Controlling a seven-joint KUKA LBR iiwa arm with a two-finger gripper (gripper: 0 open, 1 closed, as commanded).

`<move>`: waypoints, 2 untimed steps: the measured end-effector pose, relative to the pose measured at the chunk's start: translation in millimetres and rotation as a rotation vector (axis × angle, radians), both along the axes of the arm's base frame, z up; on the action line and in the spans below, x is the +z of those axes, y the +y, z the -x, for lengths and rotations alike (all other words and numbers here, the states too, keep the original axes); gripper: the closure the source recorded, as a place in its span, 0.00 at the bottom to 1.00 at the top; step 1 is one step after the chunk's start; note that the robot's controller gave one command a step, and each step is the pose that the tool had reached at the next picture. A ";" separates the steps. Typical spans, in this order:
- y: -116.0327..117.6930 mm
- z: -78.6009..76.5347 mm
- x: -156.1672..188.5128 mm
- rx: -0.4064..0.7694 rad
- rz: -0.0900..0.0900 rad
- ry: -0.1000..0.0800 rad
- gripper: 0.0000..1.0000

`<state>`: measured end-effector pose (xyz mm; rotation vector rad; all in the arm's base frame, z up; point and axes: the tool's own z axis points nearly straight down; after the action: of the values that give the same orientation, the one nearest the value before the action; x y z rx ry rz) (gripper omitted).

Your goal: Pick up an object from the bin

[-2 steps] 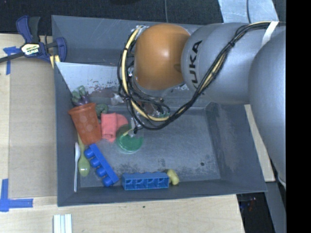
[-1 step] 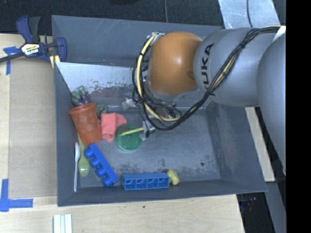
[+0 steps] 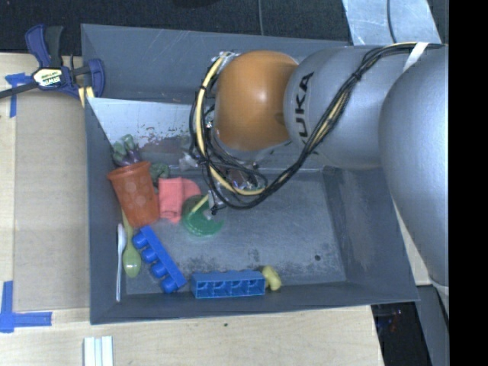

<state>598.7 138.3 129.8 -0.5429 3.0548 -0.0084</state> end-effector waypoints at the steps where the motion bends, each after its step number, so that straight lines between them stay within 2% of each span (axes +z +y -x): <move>1: 8.1 15.8 -22.8 0.013 0.001 0.006 0.00; 2: 52.6 -2.4 -20.3 -0.096 -0.011 -0.014 1.00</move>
Offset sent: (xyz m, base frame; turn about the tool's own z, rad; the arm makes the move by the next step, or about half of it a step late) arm -0.0010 0.0515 -0.0252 0.0964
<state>601.1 190.9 109.4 -0.3934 3.0617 0.0022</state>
